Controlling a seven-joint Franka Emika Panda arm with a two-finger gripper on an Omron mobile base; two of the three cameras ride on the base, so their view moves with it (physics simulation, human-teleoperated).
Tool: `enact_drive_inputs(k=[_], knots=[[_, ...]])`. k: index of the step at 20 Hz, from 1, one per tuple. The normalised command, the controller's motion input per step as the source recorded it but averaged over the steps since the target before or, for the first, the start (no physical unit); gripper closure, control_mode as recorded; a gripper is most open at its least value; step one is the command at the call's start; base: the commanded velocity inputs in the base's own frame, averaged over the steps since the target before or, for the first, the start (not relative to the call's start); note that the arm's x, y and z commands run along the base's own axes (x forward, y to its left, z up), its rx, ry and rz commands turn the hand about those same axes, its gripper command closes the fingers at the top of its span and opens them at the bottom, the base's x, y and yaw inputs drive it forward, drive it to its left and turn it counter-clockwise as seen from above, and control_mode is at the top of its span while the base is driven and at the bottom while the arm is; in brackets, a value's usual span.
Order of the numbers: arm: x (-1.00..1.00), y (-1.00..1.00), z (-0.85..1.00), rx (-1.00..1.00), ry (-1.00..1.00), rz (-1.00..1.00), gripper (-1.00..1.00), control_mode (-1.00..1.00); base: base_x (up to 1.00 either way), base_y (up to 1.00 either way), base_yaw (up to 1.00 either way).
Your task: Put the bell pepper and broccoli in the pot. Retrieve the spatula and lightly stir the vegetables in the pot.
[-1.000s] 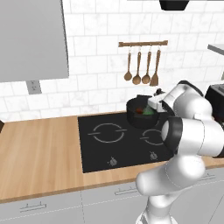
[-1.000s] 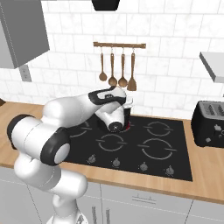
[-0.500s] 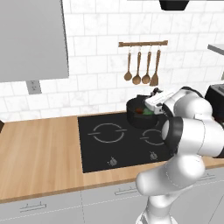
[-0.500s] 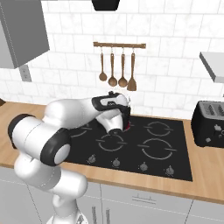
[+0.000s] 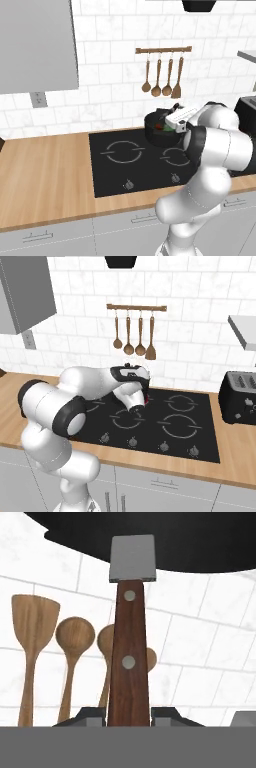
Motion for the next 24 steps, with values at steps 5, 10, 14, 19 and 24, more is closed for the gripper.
enact_drive_inputs(k=[5, 10, 14, 19, 24], knots=[[0.14, 0.0, -0.01, 0.01, 0.1, 0.06, 1.0, -1.0, 0.0, 0.0, 0.0], [0.05, 0.0, -0.03, 0.03, 0.05, 0.1, 1.0, -1.0, 0.0, 0.0, 0.0], [0.05, 0.0, -0.1, 0.05, 0.09, 0.08, 1.0, -1.0, 0.0, 0.0, 0.0], [0.06, -0.06, -0.22, 0.06, 0.15, 0.08, 1.0, -1.0, 0.0, 0.0, 0.0], [0.13, -0.2, -0.22, 0.01, 0.17, 0.05, 1.0, -1.0, 0.0, 0.0, 0.0]])
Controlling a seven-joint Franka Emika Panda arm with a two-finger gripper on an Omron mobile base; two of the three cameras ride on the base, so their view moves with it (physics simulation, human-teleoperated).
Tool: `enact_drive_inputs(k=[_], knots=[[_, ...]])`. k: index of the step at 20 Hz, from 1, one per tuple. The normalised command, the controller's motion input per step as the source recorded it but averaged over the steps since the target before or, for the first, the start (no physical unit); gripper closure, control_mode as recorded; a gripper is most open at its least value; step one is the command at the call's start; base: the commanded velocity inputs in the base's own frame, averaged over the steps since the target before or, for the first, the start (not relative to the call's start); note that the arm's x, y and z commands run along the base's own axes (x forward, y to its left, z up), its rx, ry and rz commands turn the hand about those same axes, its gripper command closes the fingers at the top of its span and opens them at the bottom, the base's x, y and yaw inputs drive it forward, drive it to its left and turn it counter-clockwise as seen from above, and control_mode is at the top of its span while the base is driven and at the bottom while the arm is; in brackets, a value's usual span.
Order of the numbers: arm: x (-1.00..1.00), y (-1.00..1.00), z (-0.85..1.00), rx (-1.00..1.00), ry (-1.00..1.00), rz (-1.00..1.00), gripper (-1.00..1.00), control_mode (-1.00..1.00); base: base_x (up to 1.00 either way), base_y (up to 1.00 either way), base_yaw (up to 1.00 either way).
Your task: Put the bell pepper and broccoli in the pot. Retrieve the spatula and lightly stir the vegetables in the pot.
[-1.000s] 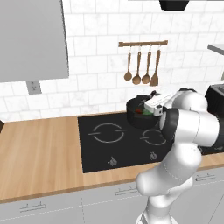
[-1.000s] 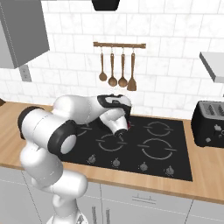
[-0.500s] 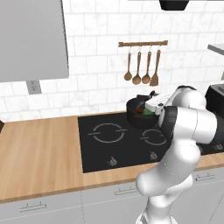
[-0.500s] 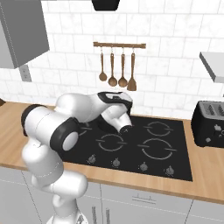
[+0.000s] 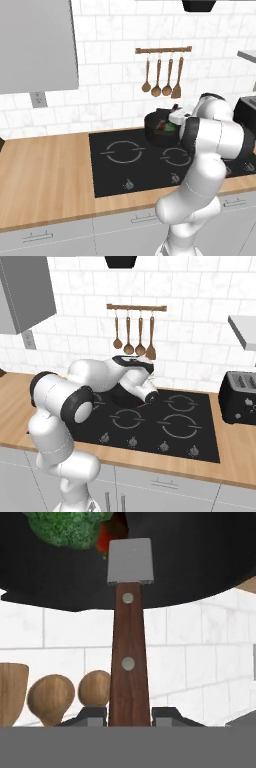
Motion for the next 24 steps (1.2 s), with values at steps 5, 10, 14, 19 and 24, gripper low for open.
enact_drive_inputs(k=[5, 10, 14, 19, 24], knots=[[0.2, -0.19, -0.17, 0.0, 0.06, 0.0, 1.0, -1.0, 0.0, 0.0, 0.0], [0.05, -0.14, -0.07, -0.02, 0.09, 0.0, 1.0, -1.0, 0.0, 0.0, 0.0], [0.0, 0.0, 0.07, -0.1, 0.05, 0.0, 1.0, -1.0, 0.0, 0.0, 0.0], [0.04, 0.0, 0.16, -0.12, 0.0, 0.0, 1.0, -1.0, 0.0, 0.0, 0.0], [0.1, 0.0, 0.0, -0.06, 0.0, 0.0, 1.0, -1.0, 0.0, 0.0, 0.0]])
